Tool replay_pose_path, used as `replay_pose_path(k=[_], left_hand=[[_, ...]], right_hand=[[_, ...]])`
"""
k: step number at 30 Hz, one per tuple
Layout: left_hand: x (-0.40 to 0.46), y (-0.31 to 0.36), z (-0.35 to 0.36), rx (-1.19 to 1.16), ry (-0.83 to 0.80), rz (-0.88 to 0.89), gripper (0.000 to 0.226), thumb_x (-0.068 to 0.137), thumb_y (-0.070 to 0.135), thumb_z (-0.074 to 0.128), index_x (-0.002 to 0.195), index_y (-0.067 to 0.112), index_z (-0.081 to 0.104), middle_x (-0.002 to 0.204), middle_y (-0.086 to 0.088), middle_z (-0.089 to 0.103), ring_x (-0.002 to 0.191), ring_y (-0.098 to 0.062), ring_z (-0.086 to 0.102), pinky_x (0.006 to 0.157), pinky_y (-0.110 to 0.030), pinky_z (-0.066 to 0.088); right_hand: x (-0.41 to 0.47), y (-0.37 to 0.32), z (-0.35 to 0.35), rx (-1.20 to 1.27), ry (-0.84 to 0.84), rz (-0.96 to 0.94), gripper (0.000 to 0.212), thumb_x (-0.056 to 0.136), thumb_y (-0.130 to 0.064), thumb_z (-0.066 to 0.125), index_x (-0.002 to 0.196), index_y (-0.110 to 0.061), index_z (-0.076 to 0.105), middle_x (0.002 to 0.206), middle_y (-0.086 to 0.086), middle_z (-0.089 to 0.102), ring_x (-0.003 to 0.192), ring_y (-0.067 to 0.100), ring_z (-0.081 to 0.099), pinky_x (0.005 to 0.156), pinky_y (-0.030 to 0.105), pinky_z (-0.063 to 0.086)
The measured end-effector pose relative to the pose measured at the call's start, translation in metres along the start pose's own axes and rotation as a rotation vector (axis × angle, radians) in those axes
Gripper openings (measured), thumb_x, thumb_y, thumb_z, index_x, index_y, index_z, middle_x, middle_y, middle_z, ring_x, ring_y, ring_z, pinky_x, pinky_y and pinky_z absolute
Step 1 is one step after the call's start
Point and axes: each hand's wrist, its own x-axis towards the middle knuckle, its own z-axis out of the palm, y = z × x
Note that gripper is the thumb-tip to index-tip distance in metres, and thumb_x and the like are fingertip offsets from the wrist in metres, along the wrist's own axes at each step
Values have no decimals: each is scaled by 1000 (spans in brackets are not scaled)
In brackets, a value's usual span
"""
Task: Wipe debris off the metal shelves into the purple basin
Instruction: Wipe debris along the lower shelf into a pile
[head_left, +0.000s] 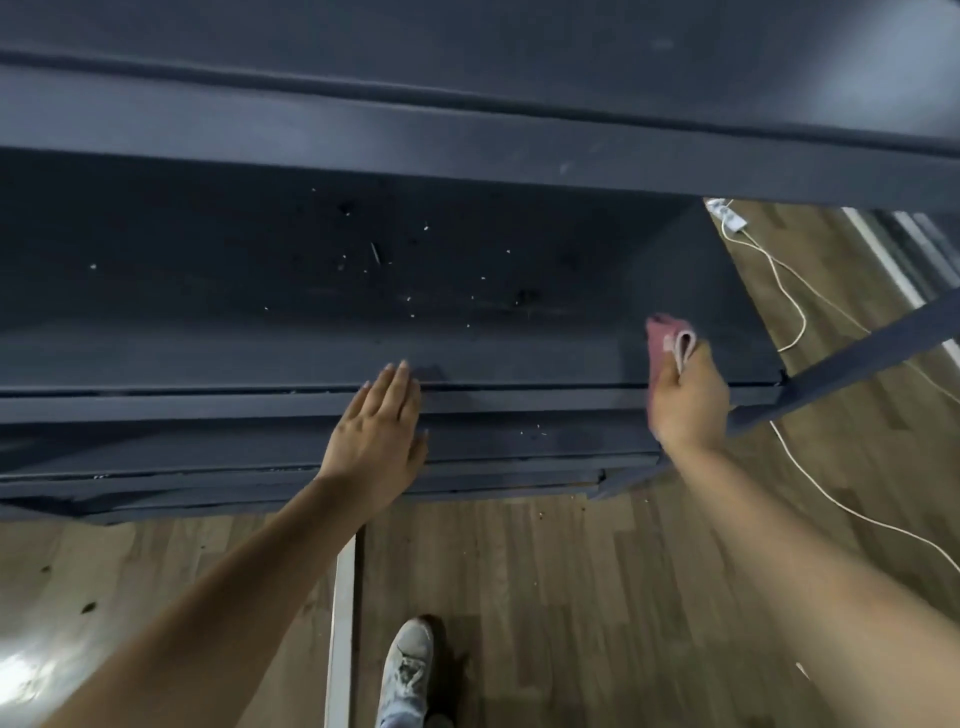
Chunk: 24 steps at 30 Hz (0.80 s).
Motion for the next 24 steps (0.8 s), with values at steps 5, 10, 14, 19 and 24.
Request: replay_pose_path(k=[5, 10, 14, 19, 24], left_hand=[[27, -7, 24, 61, 111, 13, 59, 93, 32, 30, 128, -11, 52, 136, -25, 50, 127, -37, 49, 115, -40, 22], [34, -7, 38, 83, 169, -28, 62, 95, 34, 27, 132, -13, 43, 140, -26, 45, 132, -36, 42, 115, -36, 5], [35, -12, 43, 99, 228, -2, 63, 101, 36, 17, 132, -11, 46, 140, -25, 46, 132, -34, 42, 116, -36, 8], [47, -23, 44, 129, 295, -27, 69, 102, 40, 12, 131, -12, 47, 140, -28, 44, 132, -39, 41, 116, -37, 7], [51, -22, 53, 131, 359, -54, 68, 102, 39, 14, 129, -14, 48, 136, -33, 45, 128, -45, 43, 116, -39, 11]], right_hand=[[34, 37, 17, -182, 27, -223, 37, 98, -17, 44, 130, 2, 46, 126, 23, 56, 113, 40, 54, 79, 40, 43], [54, 64, 42, -280, -147, -369, 60, 96, -47, 33, 138, -7, 46, 141, 9, 49, 133, 24, 42, 108, 22, 23], [75, 75, 40, -403, -170, -591, 57, 94, -49, 29, 139, -19, 45, 141, 0, 49, 128, 20, 46, 102, 26, 26], [85, 74, 63, -391, -148, -467, 72, 88, -53, 19, 144, -12, 36, 148, 11, 39, 136, 29, 35, 112, 34, 21], [63, 20, 103, -306, 13, -418, 57, 91, -34, 34, 136, -2, 46, 141, 17, 47, 131, 31, 44, 110, 37, 30]])
